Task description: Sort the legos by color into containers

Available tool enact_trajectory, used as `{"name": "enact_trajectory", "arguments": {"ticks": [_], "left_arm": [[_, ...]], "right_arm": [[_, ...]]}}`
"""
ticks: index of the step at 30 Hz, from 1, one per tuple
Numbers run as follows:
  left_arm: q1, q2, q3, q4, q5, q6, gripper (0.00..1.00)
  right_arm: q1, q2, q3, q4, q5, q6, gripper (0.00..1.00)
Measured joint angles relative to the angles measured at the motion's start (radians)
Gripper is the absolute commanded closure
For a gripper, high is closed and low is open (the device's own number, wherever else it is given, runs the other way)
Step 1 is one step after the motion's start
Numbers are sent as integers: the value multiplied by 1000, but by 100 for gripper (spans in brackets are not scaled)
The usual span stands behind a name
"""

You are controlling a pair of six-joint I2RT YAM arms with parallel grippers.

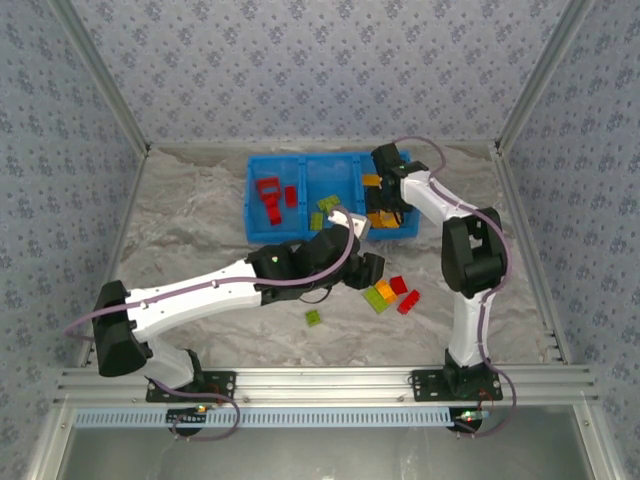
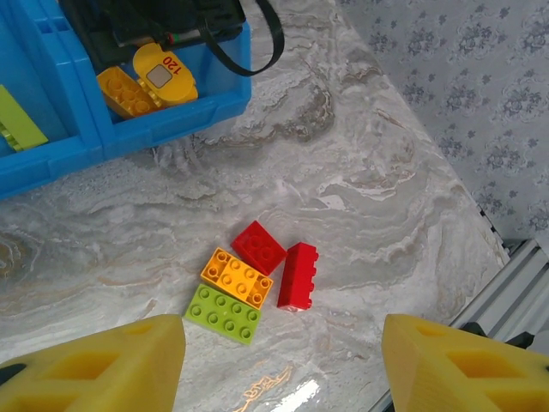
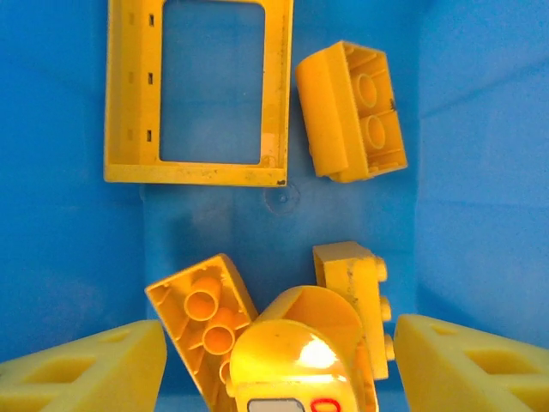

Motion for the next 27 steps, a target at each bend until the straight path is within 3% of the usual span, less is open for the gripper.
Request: {"name": "enact_trajectory", "arguments": {"ticks": [9, 21, 27], "left_arm": [[4, 100, 71, -66, 23, -3, 35], [42, 374, 238, -177, 174, -40, 36], [27, 531, 402, -234, 257, -20, 43]], "right_arm": [[31, -414, -87, -6, 47, 0, 30], [84, -1108, -438, -167, 32, 127, 30], [92, -1272, -462, -311, -11, 204, 31]]}}
